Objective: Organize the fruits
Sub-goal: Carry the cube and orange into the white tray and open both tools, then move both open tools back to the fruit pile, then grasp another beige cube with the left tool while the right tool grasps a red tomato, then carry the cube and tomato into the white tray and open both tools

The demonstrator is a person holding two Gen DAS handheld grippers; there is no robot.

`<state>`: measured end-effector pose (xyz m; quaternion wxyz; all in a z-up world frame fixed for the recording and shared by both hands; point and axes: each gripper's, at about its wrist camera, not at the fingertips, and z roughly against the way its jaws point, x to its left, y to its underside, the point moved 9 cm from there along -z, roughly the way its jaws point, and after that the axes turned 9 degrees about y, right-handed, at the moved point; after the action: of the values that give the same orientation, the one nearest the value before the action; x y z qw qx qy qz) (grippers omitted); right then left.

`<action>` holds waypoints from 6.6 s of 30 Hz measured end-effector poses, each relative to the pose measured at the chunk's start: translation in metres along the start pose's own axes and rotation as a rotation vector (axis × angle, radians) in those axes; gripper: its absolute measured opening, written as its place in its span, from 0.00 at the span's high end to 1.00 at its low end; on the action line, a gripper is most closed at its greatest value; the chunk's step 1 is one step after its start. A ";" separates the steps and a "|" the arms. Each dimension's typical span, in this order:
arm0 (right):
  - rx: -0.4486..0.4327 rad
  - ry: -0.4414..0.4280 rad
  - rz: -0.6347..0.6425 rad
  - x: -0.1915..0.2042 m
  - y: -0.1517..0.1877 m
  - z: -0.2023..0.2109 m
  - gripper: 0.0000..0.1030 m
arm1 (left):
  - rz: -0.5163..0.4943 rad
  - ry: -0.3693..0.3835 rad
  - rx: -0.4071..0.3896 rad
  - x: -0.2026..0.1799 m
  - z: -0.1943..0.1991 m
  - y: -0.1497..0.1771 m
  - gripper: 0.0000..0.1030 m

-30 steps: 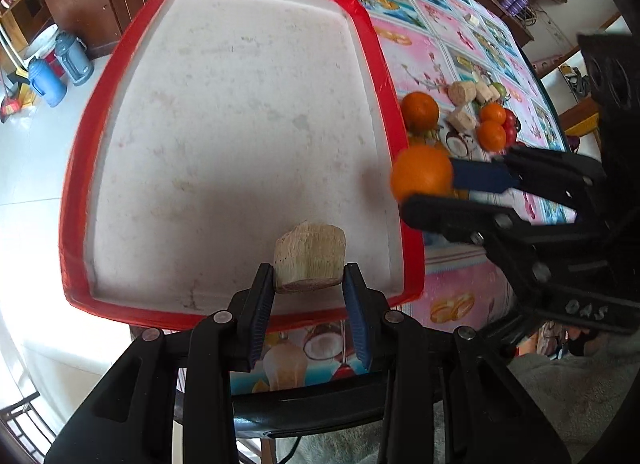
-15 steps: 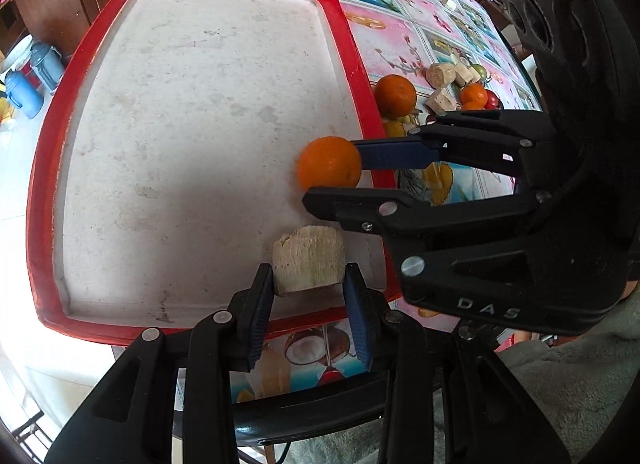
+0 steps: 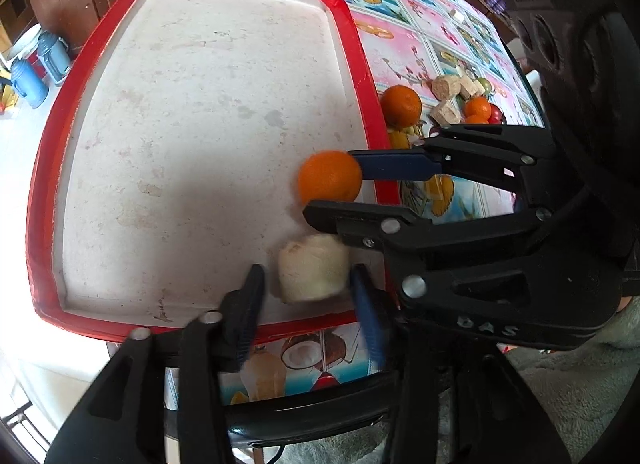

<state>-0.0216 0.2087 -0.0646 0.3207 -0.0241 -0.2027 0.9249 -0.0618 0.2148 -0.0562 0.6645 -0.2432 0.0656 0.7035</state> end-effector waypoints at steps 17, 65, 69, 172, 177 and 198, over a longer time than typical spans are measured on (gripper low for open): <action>-0.100 0.045 -0.147 -0.048 0.021 0.055 0.35 | 0.034 -0.057 -0.052 -0.004 0.016 -0.007 0.29; -0.120 0.267 -0.671 -0.216 0.166 0.112 0.38 | -0.292 -0.086 -0.004 -0.124 -0.072 -0.109 0.30; -0.112 0.268 -0.676 -0.224 0.163 0.108 0.41 | -0.326 -0.086 -0.013 -0.134 -0.073 -0.117 0.30; -0.086 0.102 -0.165 -0.067 -0.035 0.033 0.68 | -0.099 -0.016 -0.047 -0.007 -0.007 -0.042 0.80; -0.049 0.099 -0.140 -0.062 -0.043 0.010 0.68 | -0.102 -0.003 -0.028 -0.012 -0.013 -0.039 0.80; 0.012 0.141 -0.037 -0.049 -0.041 -0.015 0.67 | -0.079 0.020 -0.006 -0.016 -0.014 -0.029 0.53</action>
<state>0.0443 0.2139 -0.0668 0.3512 -0.0837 -0.1745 0.9161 -0.0300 0.1975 -0.0545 0.6902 -0.2549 0.0604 0.6746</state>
